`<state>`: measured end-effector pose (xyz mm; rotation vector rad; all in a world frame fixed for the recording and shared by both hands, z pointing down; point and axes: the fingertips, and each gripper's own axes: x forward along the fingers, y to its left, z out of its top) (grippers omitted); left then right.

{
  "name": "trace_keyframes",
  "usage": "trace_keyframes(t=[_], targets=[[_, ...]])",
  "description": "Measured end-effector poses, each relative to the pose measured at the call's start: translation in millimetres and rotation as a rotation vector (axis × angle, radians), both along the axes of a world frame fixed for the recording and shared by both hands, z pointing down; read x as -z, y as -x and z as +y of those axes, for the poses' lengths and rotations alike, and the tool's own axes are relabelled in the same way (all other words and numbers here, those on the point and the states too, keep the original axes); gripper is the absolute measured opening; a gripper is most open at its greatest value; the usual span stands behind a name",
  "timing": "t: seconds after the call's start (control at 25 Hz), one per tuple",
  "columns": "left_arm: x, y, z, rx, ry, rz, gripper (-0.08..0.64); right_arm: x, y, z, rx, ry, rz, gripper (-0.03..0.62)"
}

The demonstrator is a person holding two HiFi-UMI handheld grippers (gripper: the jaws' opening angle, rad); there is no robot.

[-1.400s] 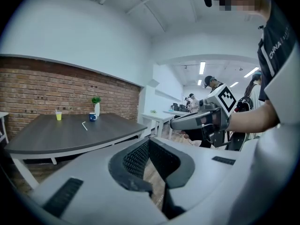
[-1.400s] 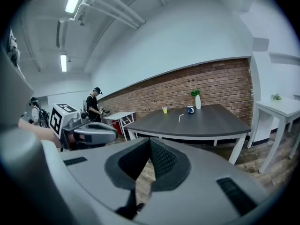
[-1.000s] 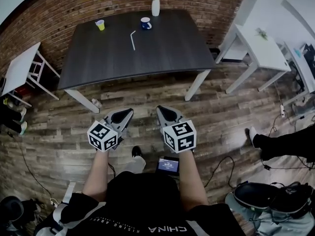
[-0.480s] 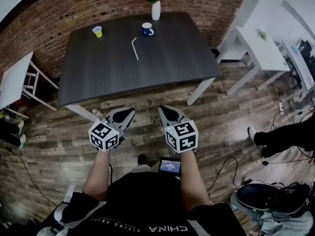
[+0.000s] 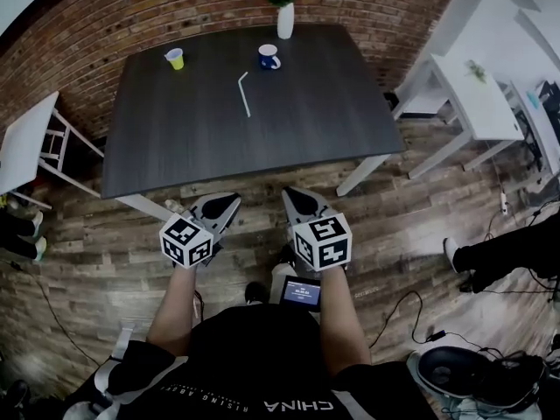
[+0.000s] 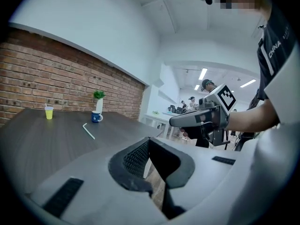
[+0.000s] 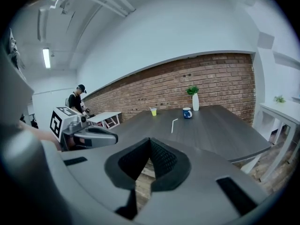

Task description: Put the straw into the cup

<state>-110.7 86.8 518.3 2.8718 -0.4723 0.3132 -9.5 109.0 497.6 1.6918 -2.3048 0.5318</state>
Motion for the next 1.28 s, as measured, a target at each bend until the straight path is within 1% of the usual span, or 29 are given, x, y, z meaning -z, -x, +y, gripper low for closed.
trace_keyframes(t=[0.16, 0.28, 0.4, 0.76, 0.96, 1.12, 1.28], targets=[[6, -20, -39, 0.026, -0.014, -0.013, 0.003, 6, -22, -38, 0.019, -0.014, 0.002, 0.006], [13, -42, -67, 0.037, -0.023, -0.020, 0.003, 10, -42, -66, 0.038, -0.020, 0.014, 0.006], [15, -65, -89, 0.041, -0.030, -0.032, 0.003, 12, -64, -92, 0.051, -0.023, 0.007, 0.006], [13, -109, -141, 0.098, -0.007, -0.047, 0.003, 12, -110, -149, 0.110, -0.014, -0.016, 0.006], [7, -120, -155, 0.122, 0.011, -0.072, 0.003, 5, -123, -171, 0.127, 0.003, -0.059, 0.005], [-2, -116, -169, 0.142, 0.040, -0.076, 0.003, -7, -117, -184, 0.154, 0.029, -0.068, 0.006], [-9, -116, -190, 0.139, 0.051, -0.075, 0.003, -13, -118, -207, 0.151, 0.036, -0.071, 0.006]])
